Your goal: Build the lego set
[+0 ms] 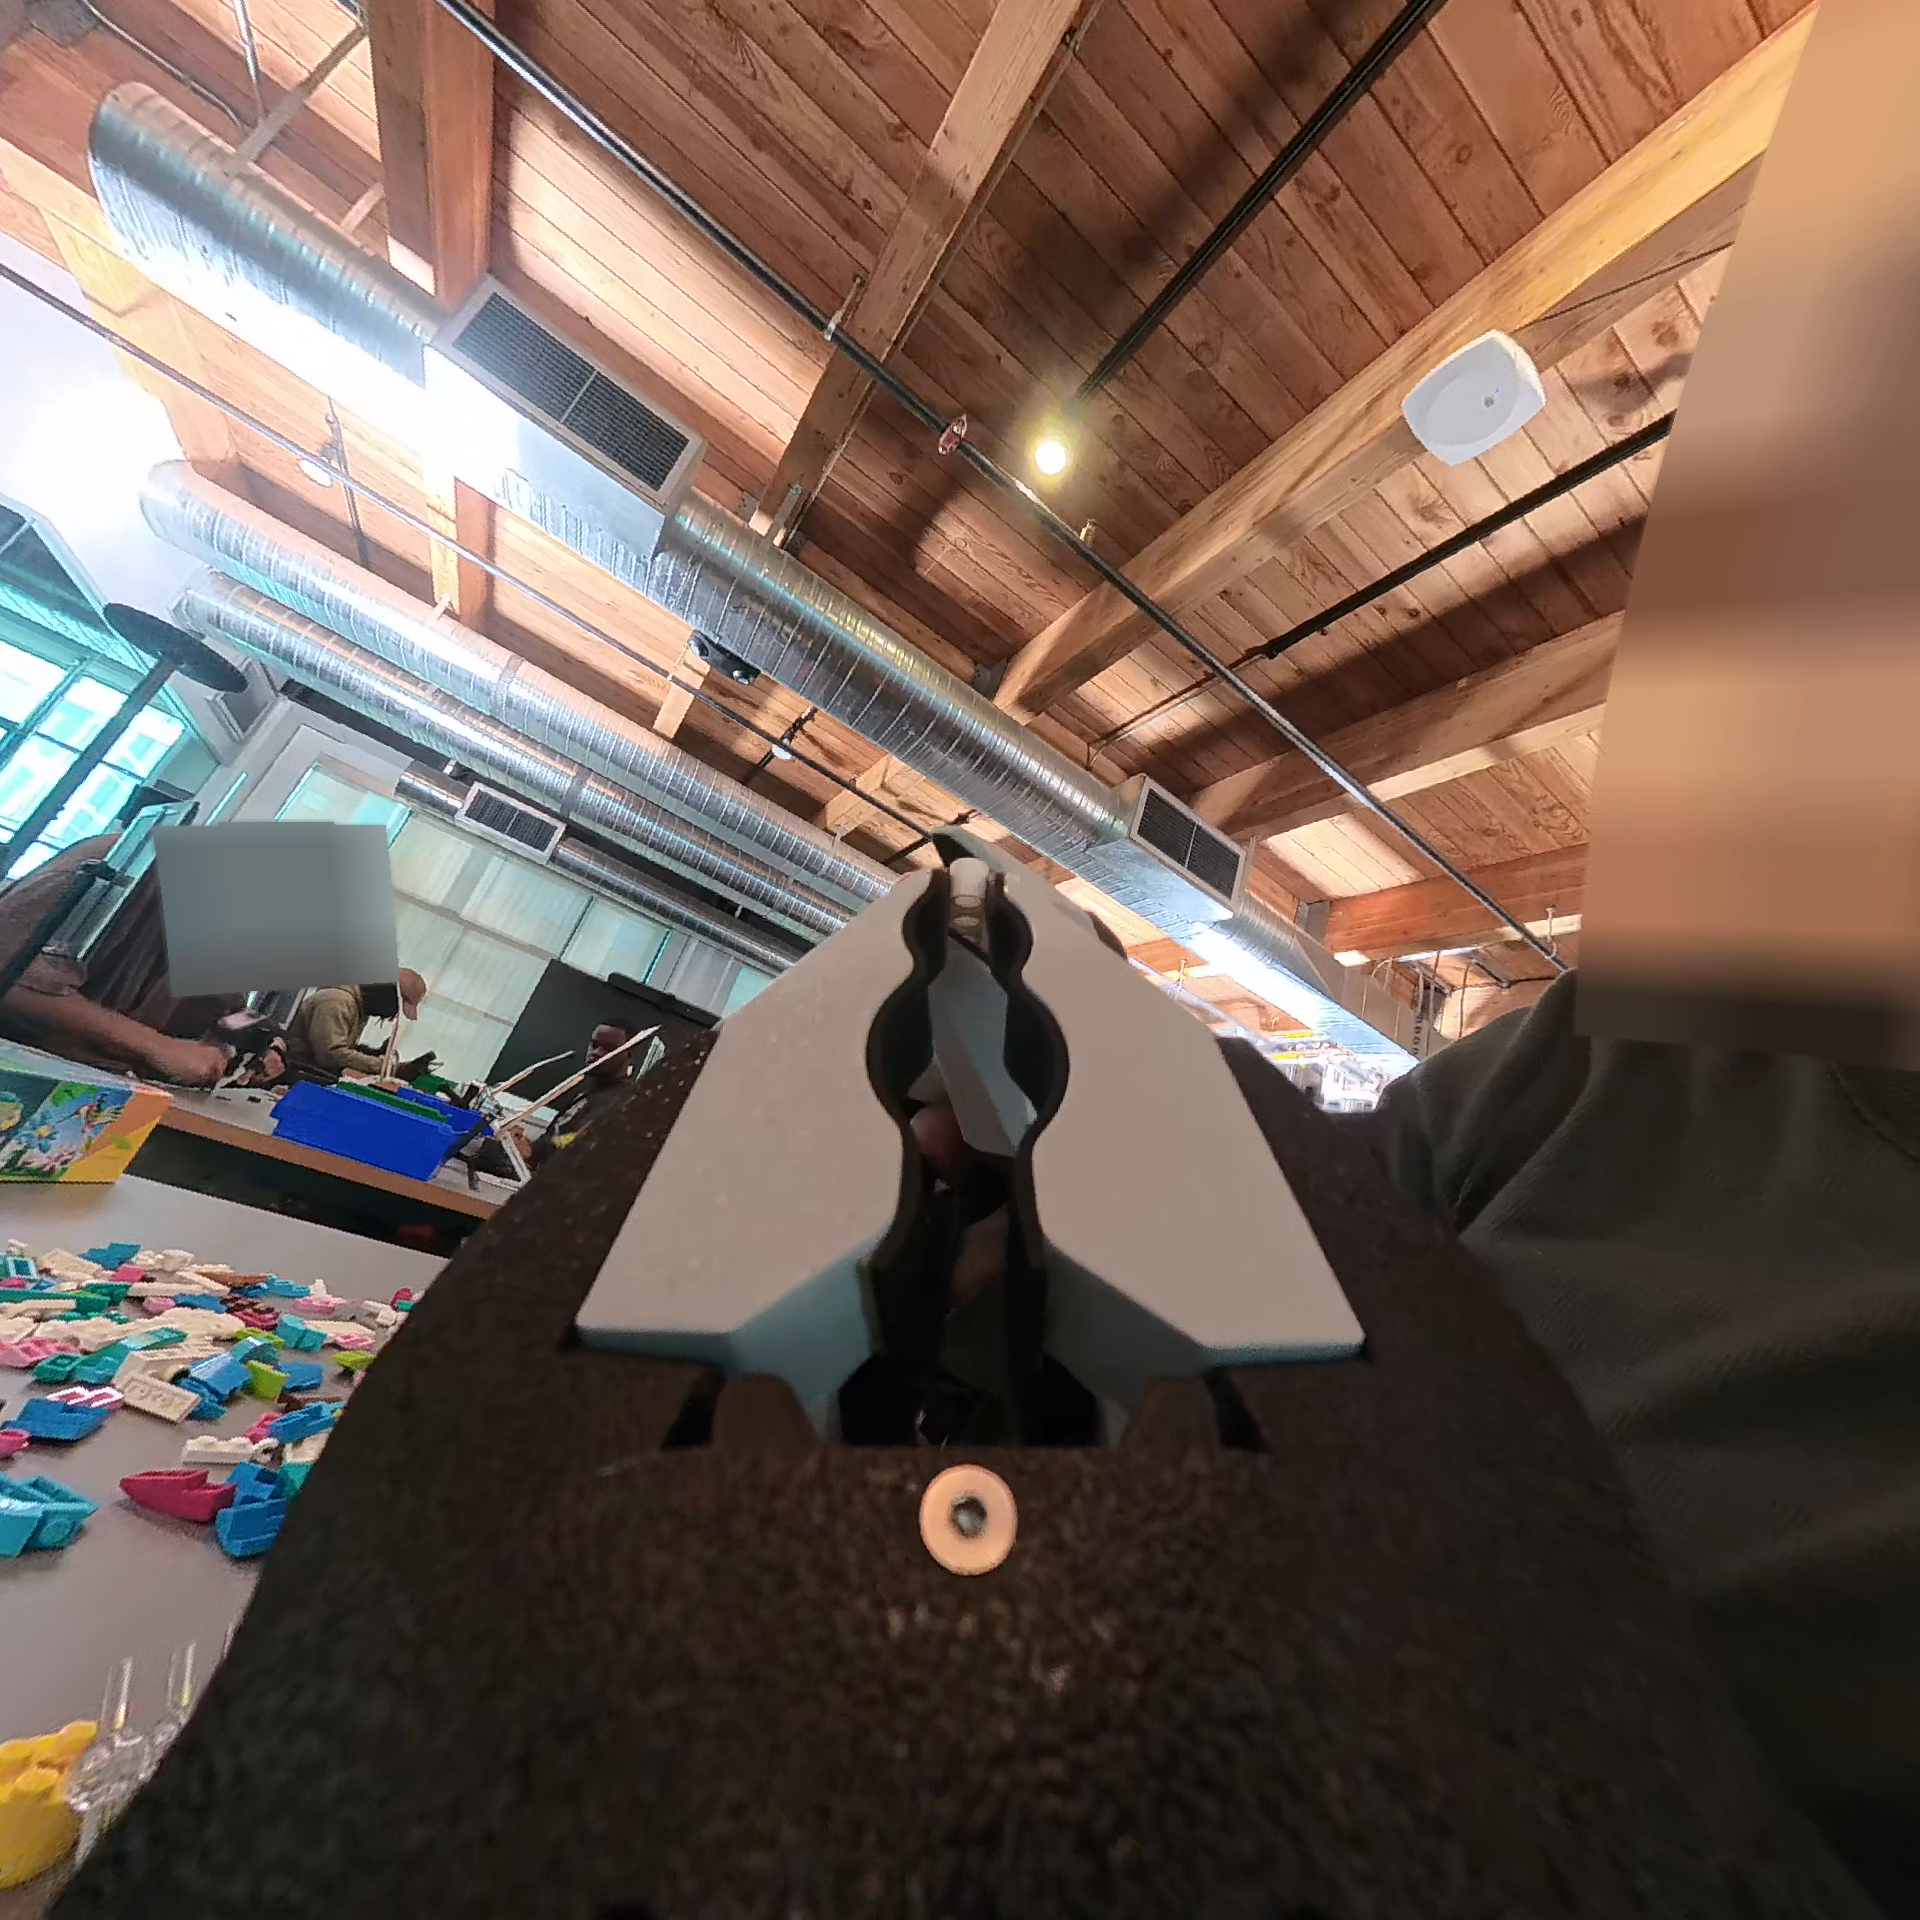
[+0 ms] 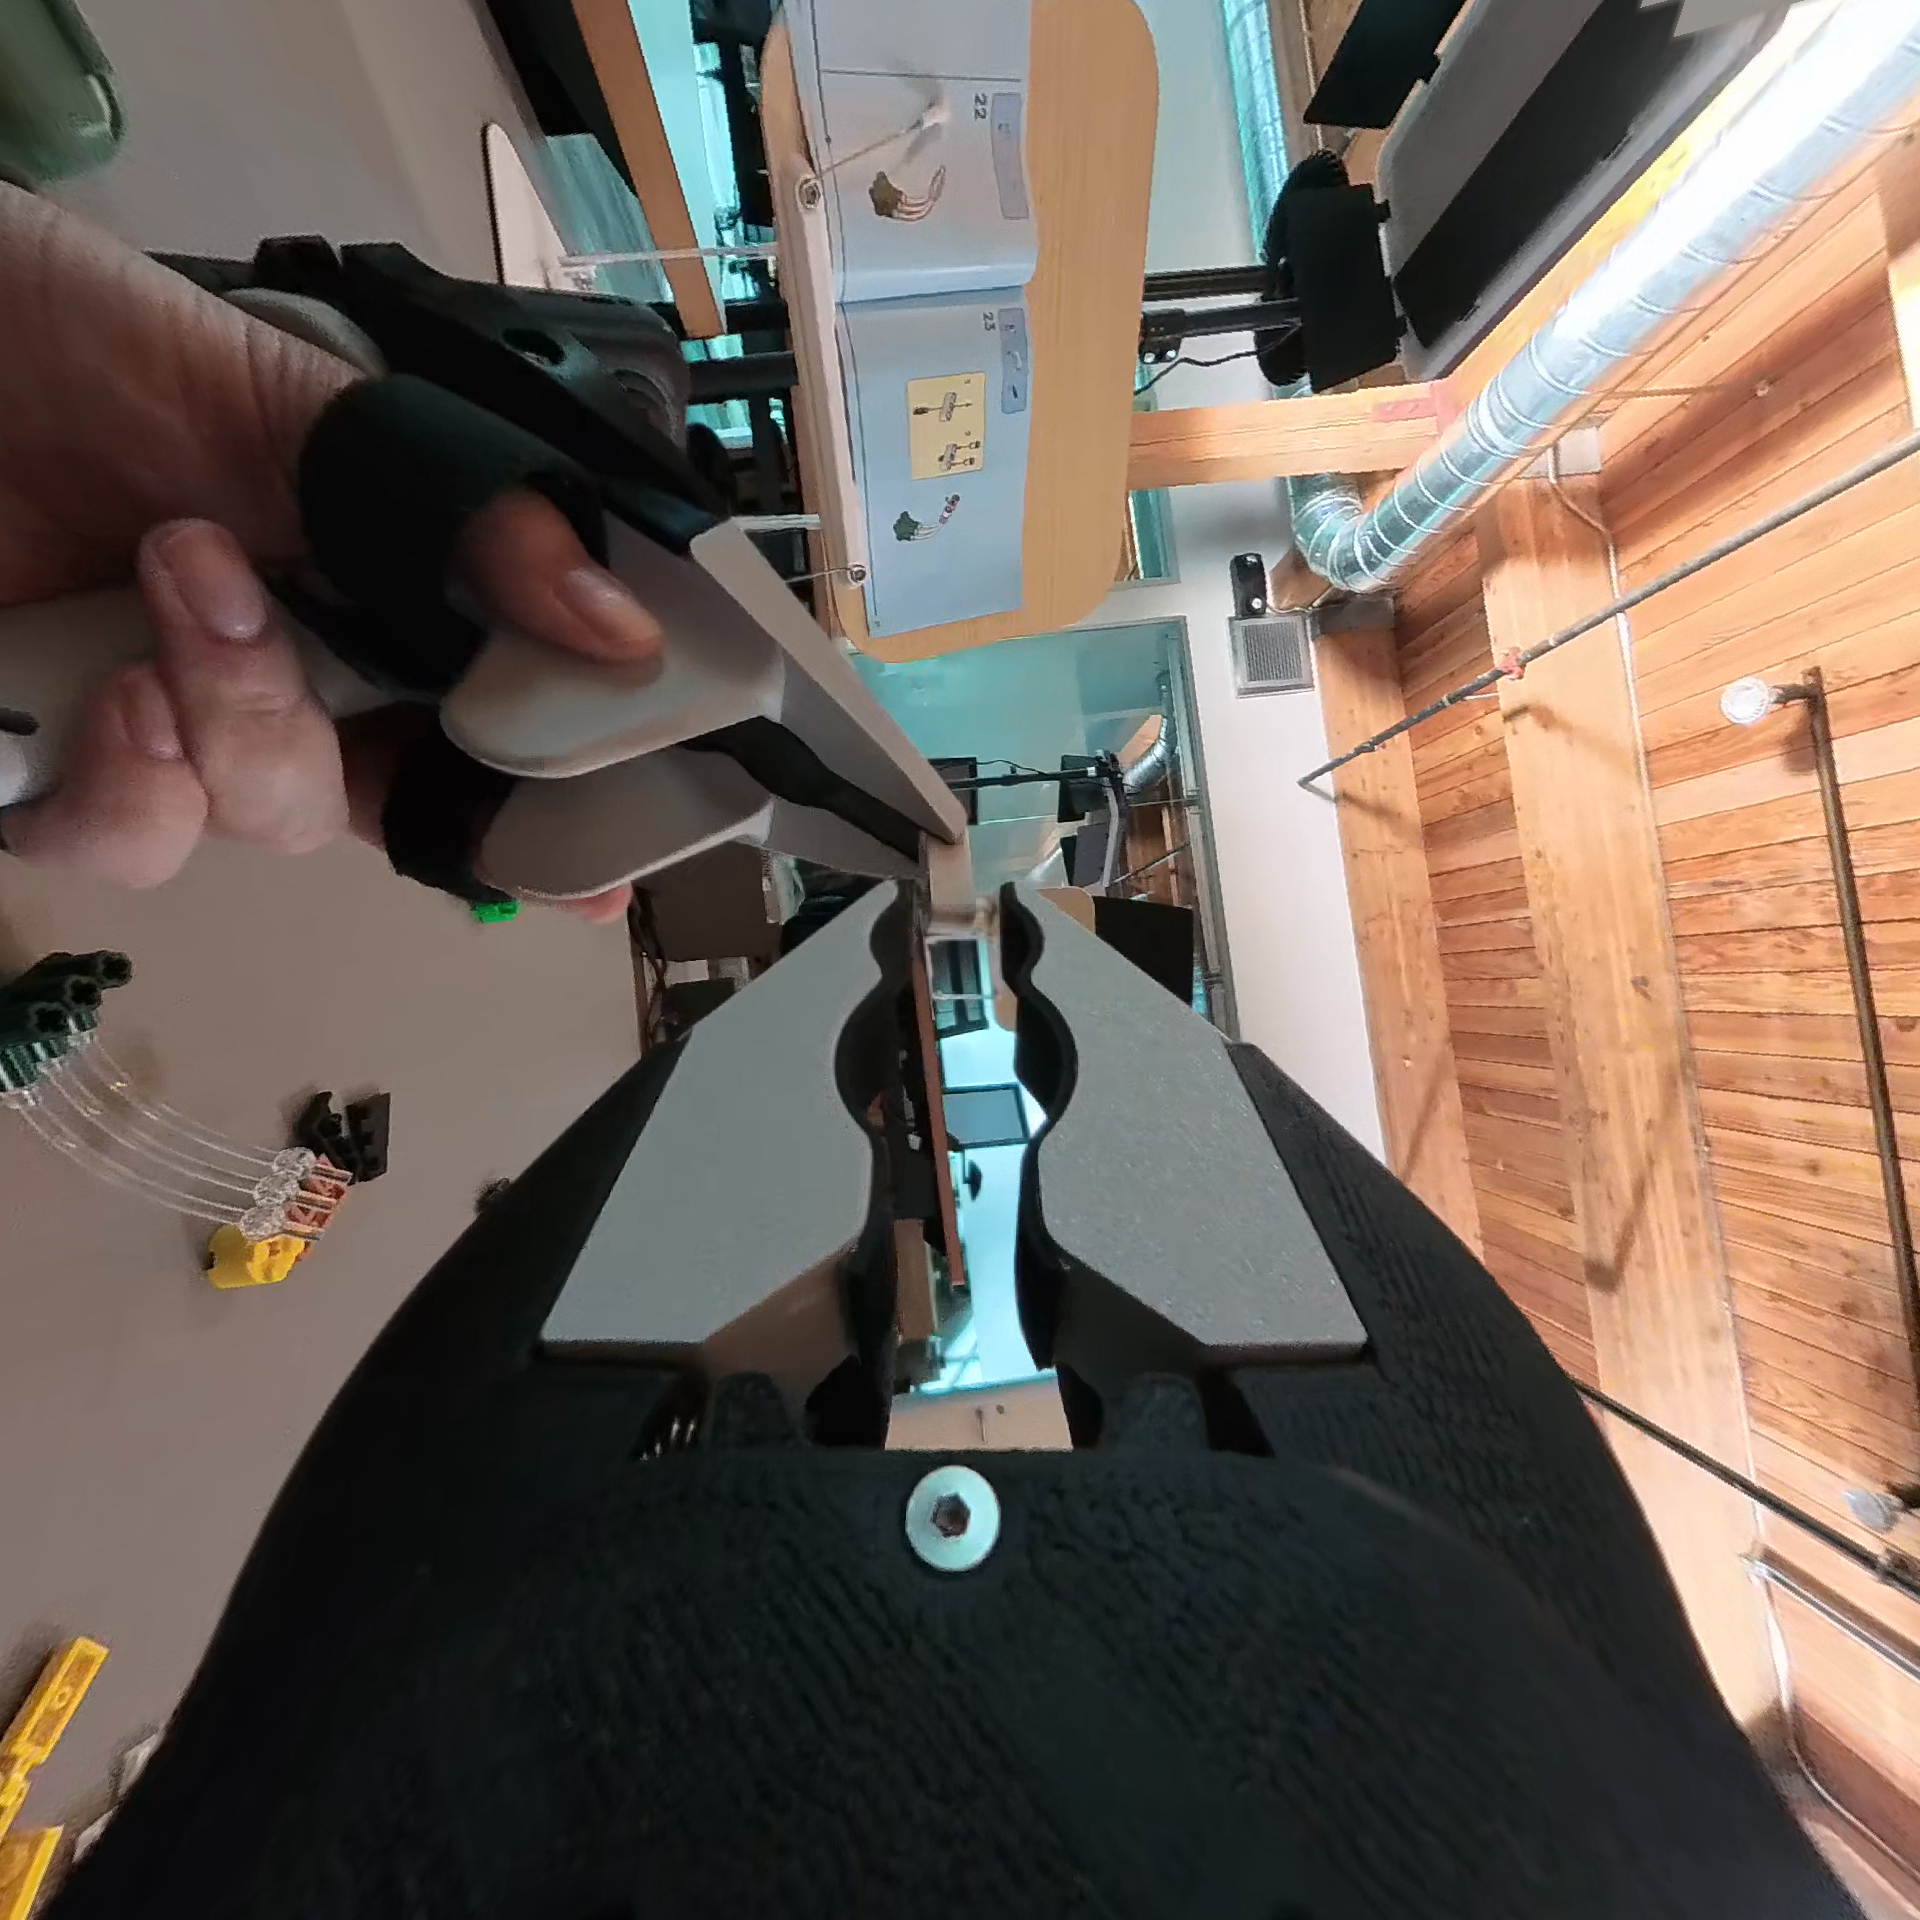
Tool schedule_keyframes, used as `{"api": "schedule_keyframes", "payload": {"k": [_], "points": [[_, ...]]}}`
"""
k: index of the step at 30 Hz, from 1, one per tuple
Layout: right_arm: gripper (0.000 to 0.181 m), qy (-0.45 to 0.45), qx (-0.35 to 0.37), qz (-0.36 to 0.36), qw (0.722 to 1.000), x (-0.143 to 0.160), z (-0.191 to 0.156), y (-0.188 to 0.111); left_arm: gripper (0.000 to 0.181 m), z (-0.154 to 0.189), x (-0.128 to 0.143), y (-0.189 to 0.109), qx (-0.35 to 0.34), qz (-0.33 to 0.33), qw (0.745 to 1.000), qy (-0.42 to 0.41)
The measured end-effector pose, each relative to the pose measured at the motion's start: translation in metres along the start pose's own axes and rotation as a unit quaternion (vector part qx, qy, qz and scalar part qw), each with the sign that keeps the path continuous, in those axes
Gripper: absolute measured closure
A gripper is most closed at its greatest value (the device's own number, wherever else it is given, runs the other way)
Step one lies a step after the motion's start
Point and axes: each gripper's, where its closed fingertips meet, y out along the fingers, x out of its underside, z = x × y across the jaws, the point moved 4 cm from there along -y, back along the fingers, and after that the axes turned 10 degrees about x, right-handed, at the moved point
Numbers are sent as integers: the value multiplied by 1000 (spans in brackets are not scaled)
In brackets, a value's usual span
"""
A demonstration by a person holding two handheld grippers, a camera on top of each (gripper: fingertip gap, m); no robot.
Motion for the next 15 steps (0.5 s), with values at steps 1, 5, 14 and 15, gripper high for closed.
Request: {"api": "schedule_keyframes", "payload": {"k": [1,5,14,15], "points": [[166,0,6,-1,1000,1,1,0,176,0,-2,-1,0,6,1000,-1],[165,19,6,0,1000,0,2,-2,176,0,-6,-3,0,12,1000,1],[159,107,-26,-21,994,11,2,-4,176,-4,-14,-9,-27,28,999,20],[159,144,-39,-36,988,17,1,-5,177,-4,-18,-12,-32,34,999,26]]}}
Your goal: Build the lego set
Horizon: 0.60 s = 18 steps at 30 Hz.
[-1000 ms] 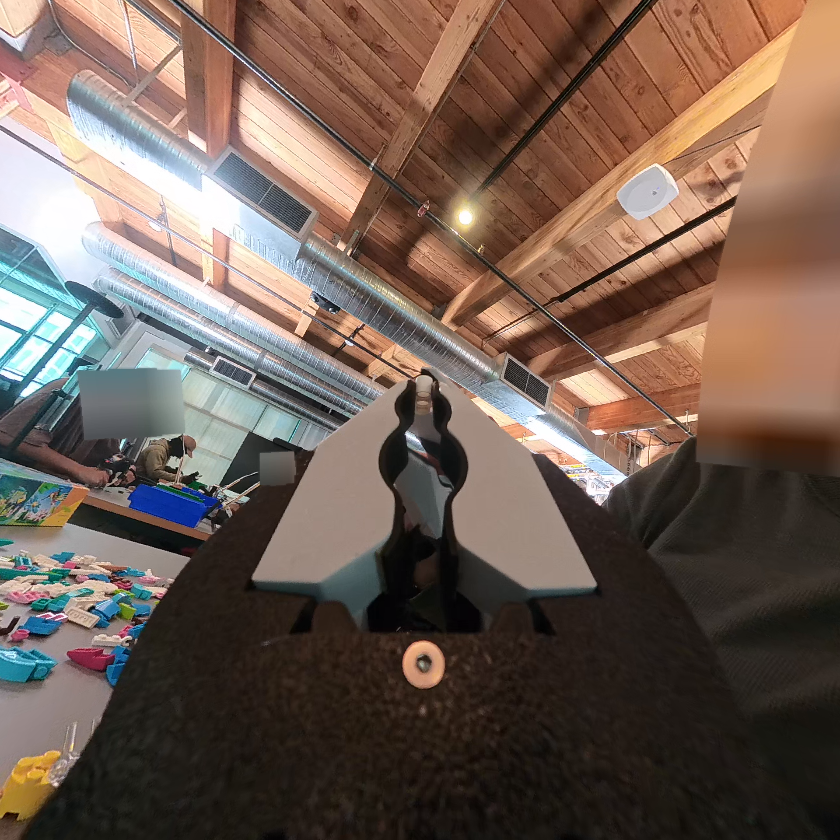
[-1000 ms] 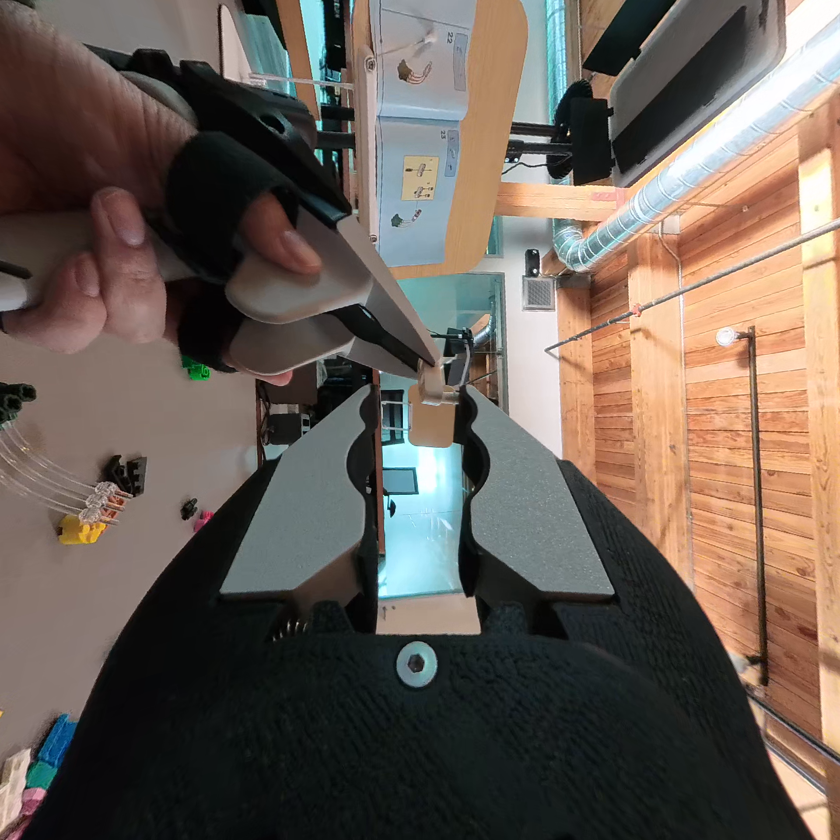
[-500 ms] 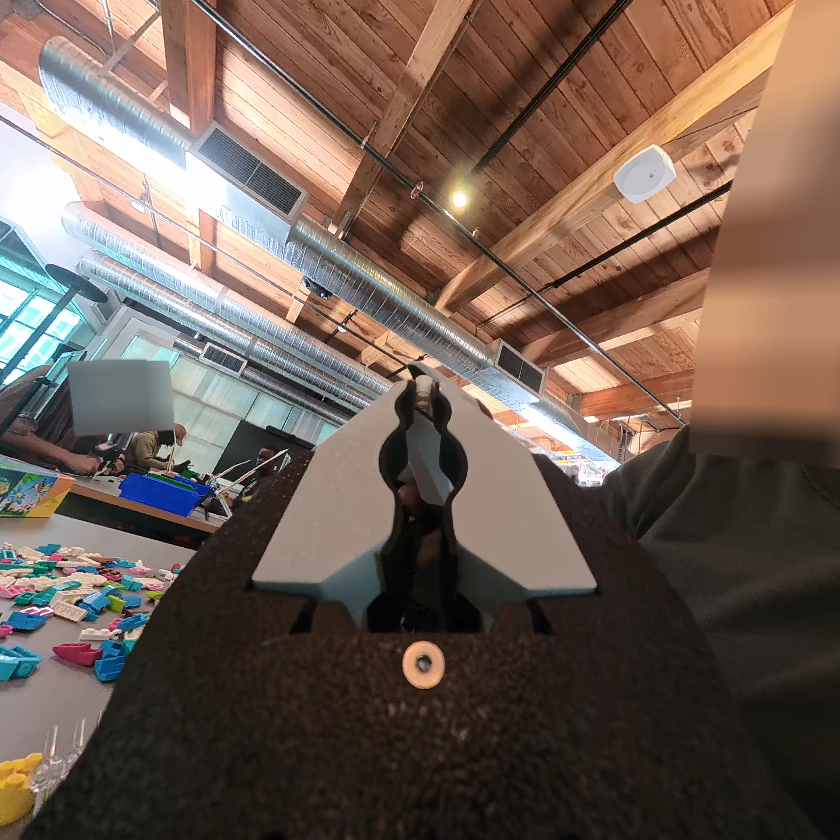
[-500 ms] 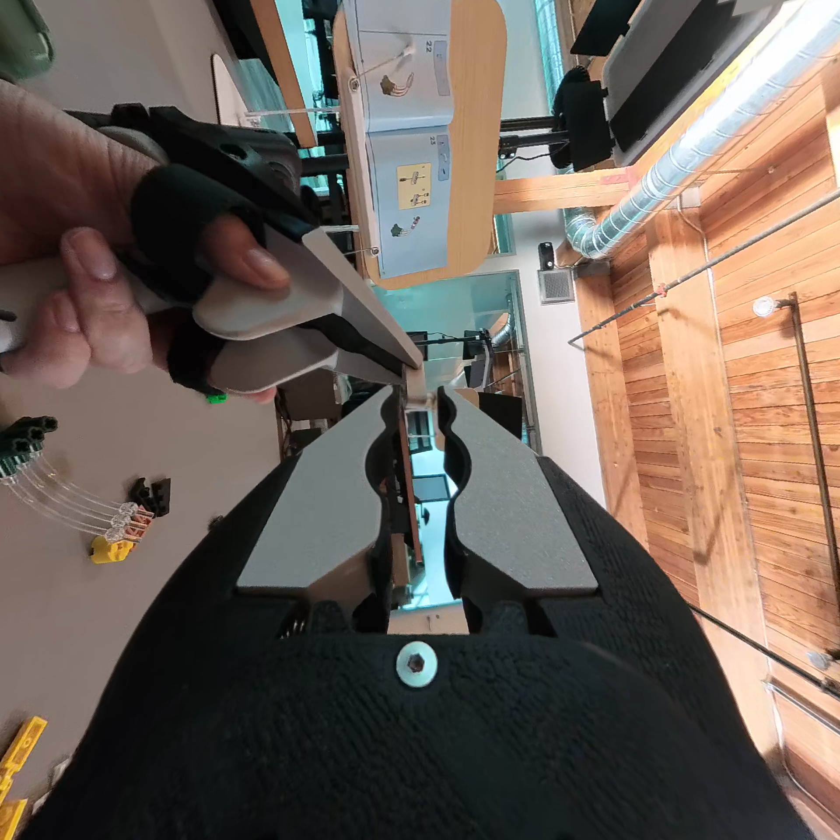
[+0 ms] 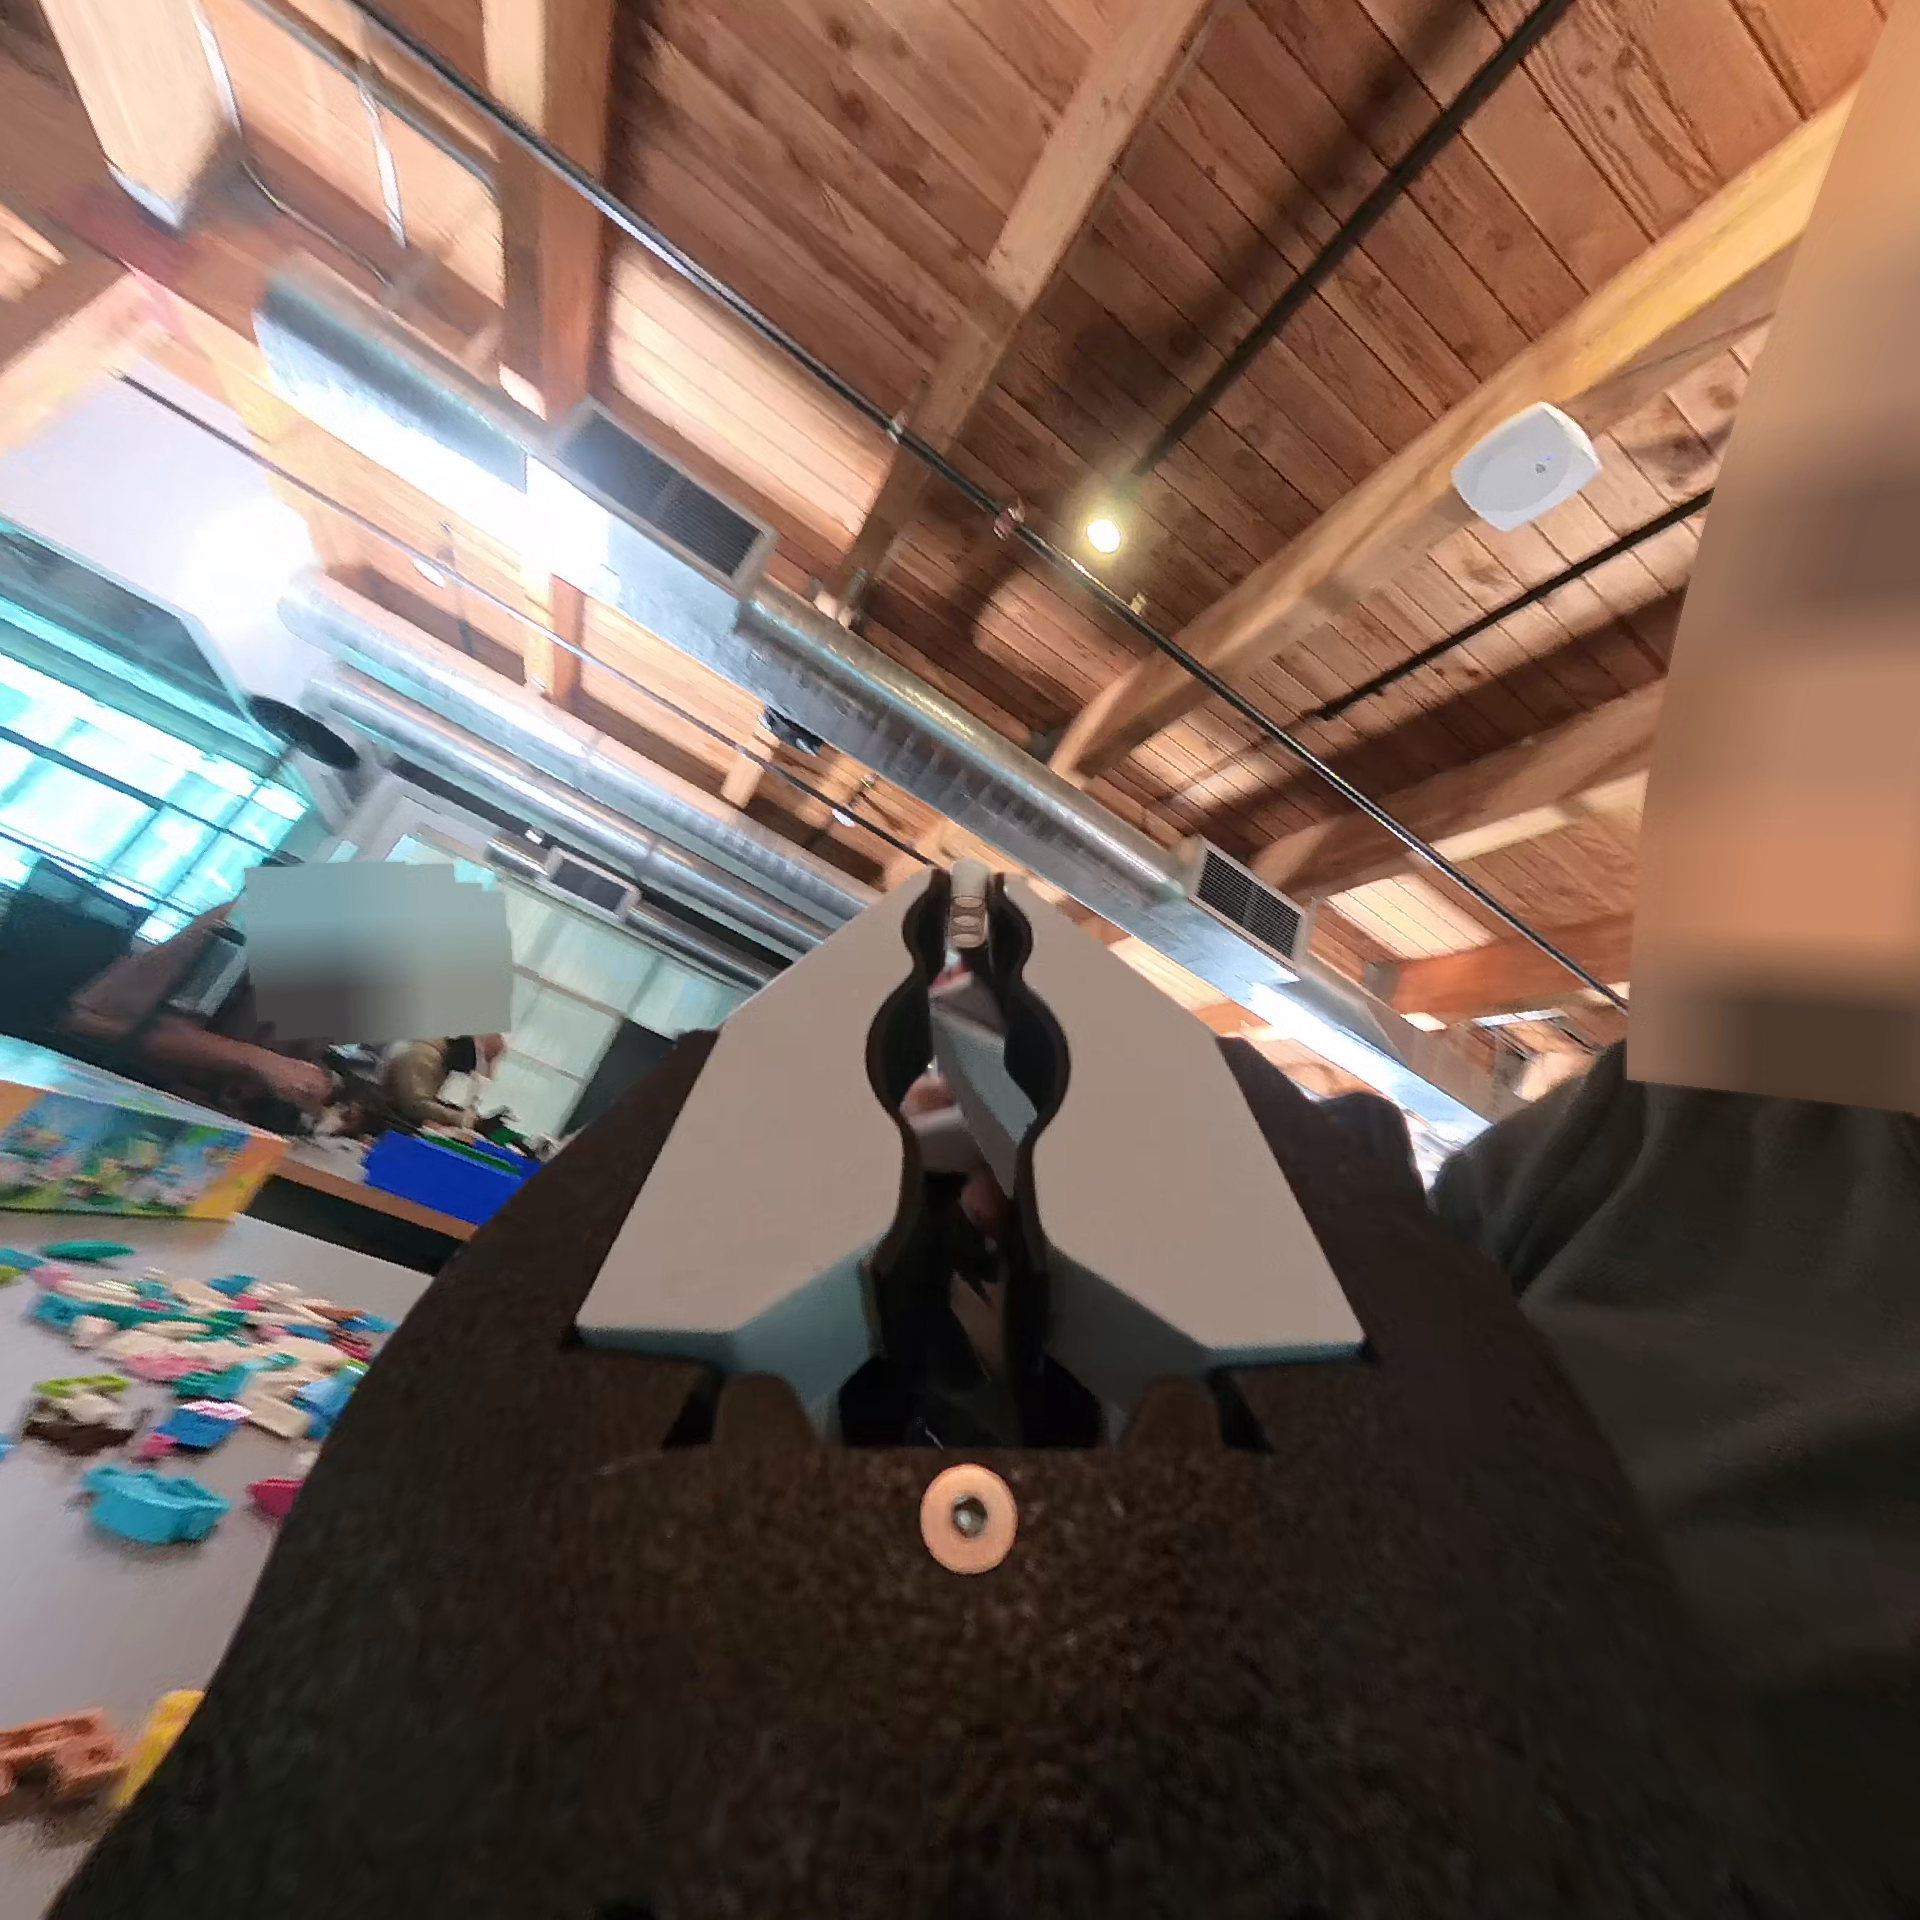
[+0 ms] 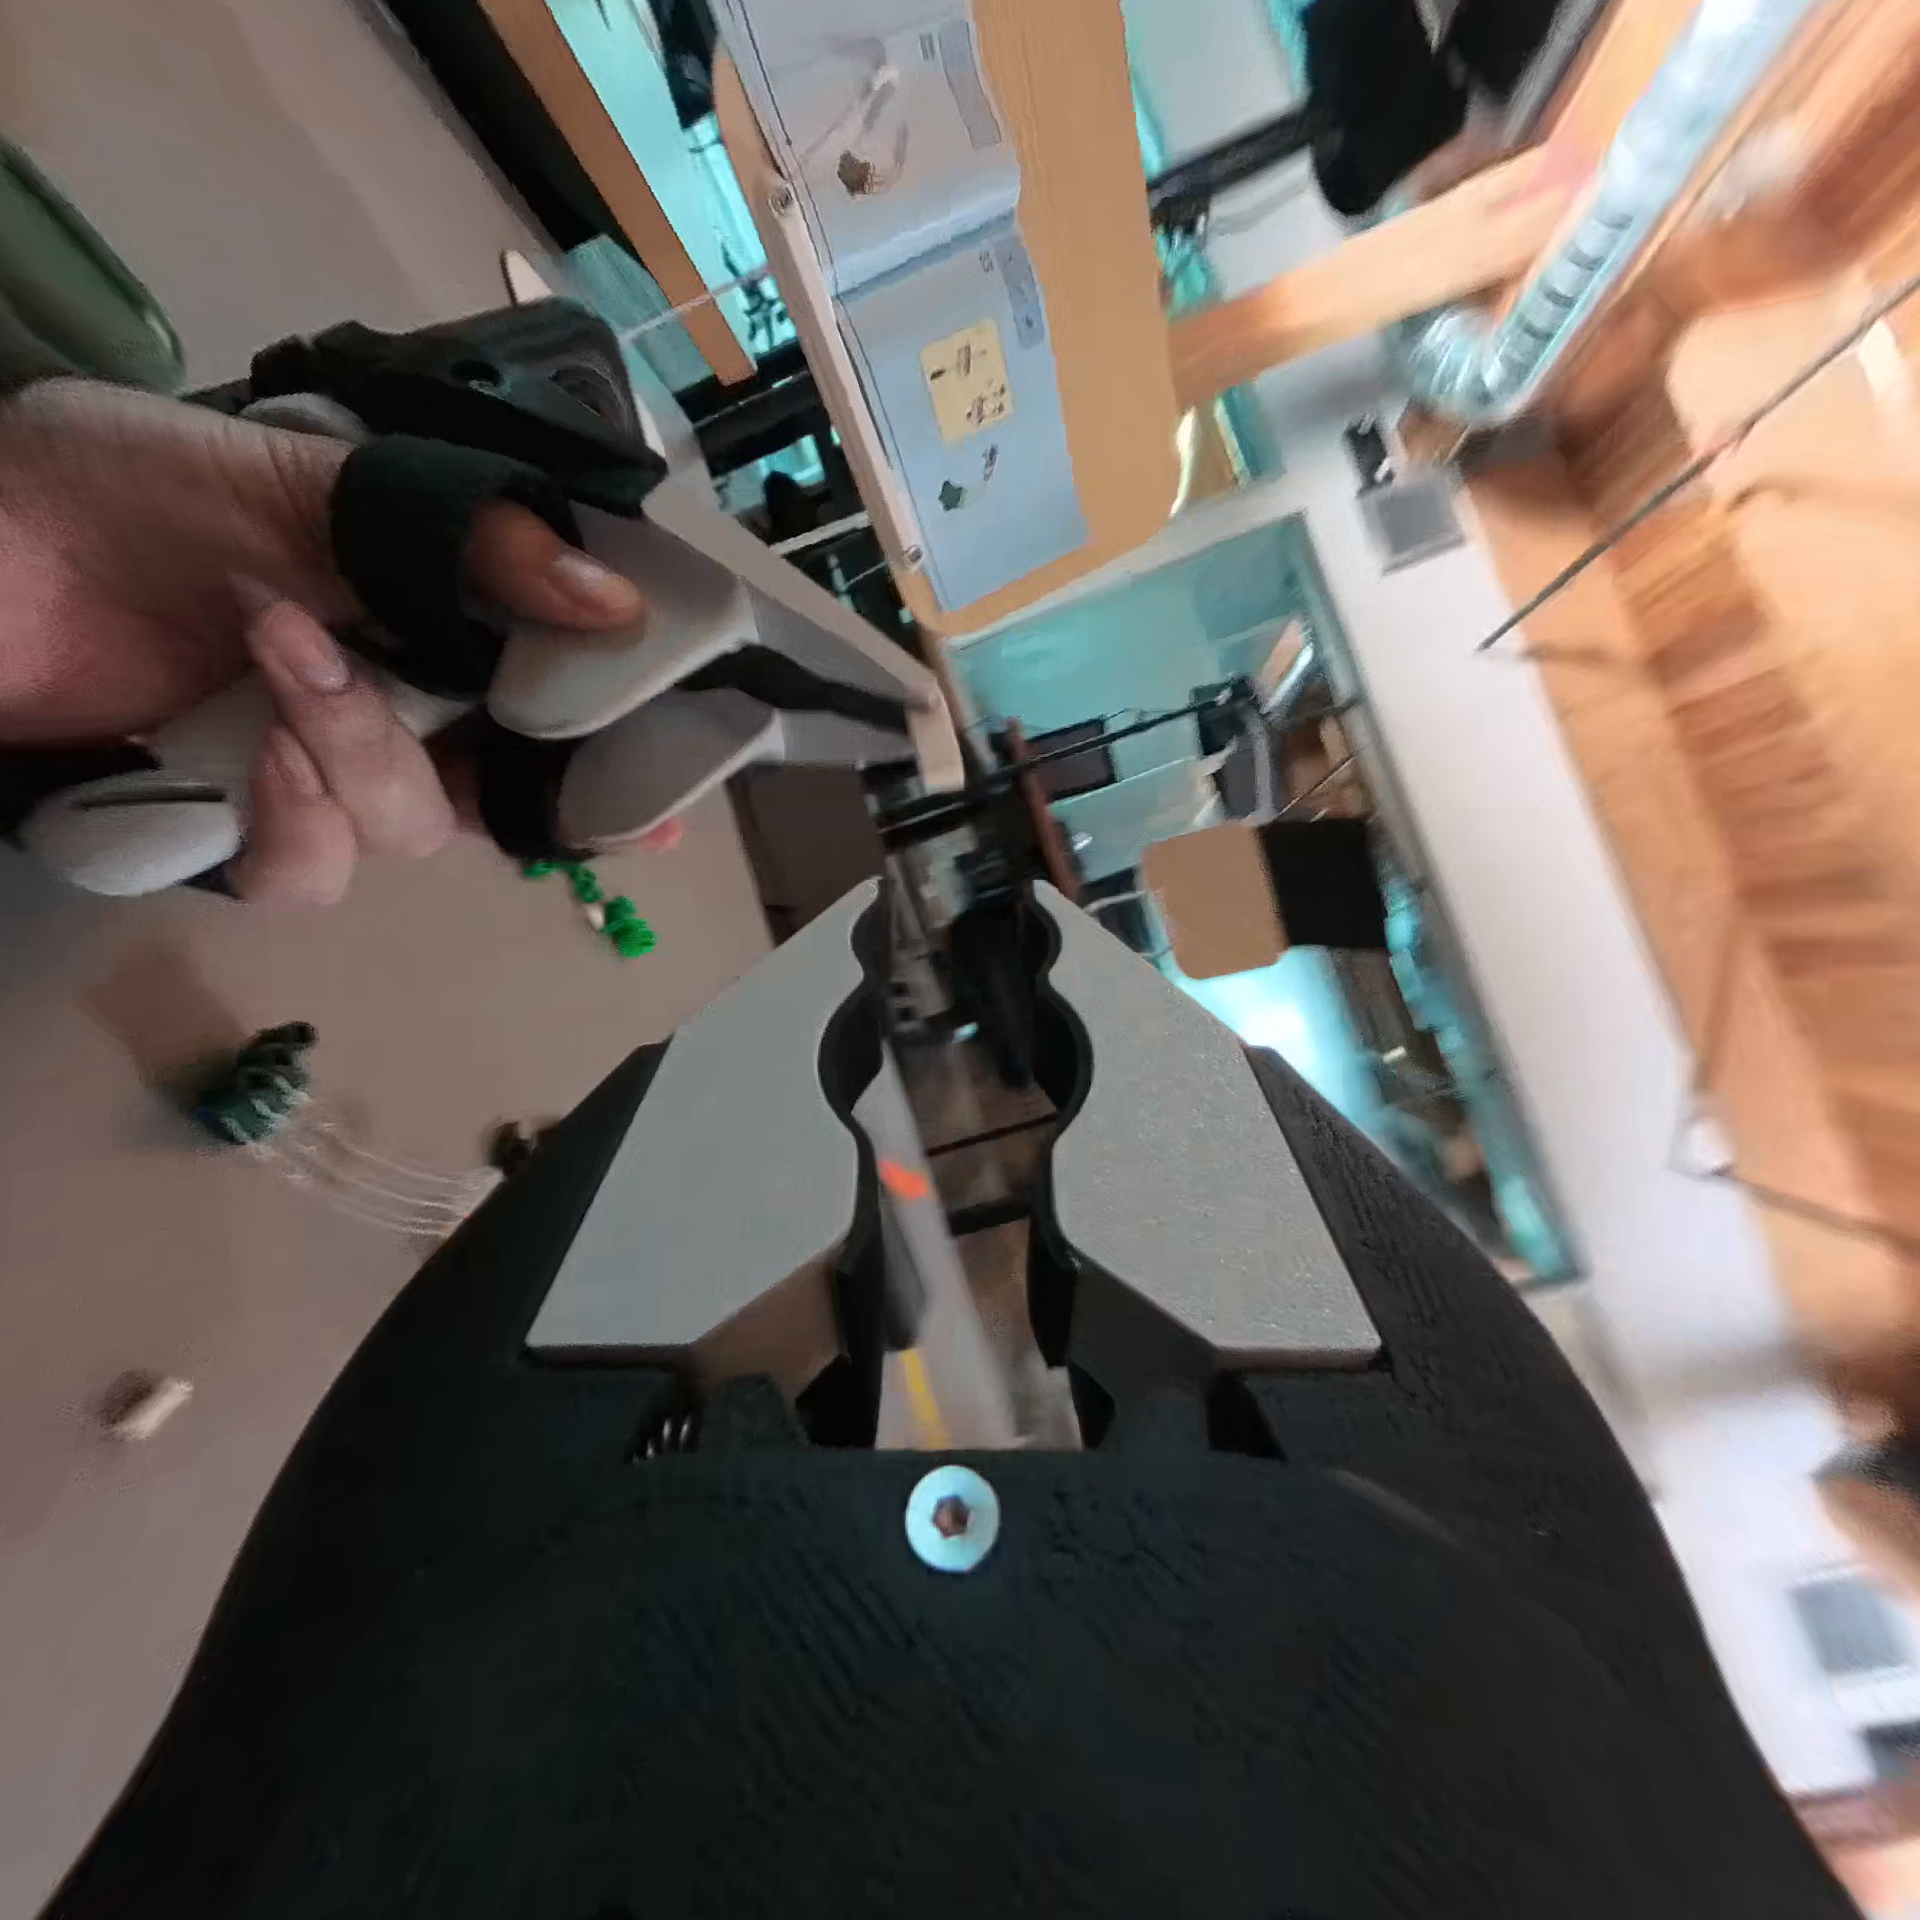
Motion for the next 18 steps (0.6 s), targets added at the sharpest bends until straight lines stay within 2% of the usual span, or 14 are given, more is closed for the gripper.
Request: {"api": "schedule_keyframes", "payload": {"k": [4,8,10,14,16,18], "points": [[158,126,-27,-59,990,24,3,-3,177,2,-18,-7,-16,19,999,38],[158,232,-82,-90,965,37,-4,-4,177,5,-23,-9,-26,1,998,65],[158,325,-128,-75,934,33,-5,-4,177,6,-23,-9,-30,-7,997,73],[153,493,-217,-40,842,17,1,-2,177,10,-22,-8,-16,-20,997,75],[154,513,-223,-22,829,8,3,3,177,12,-19,-7,-6,-37,997,74],[155,509,-227,-12,830,1,2,7,177,13,-16,-6,-3,-44,997,71]]}}
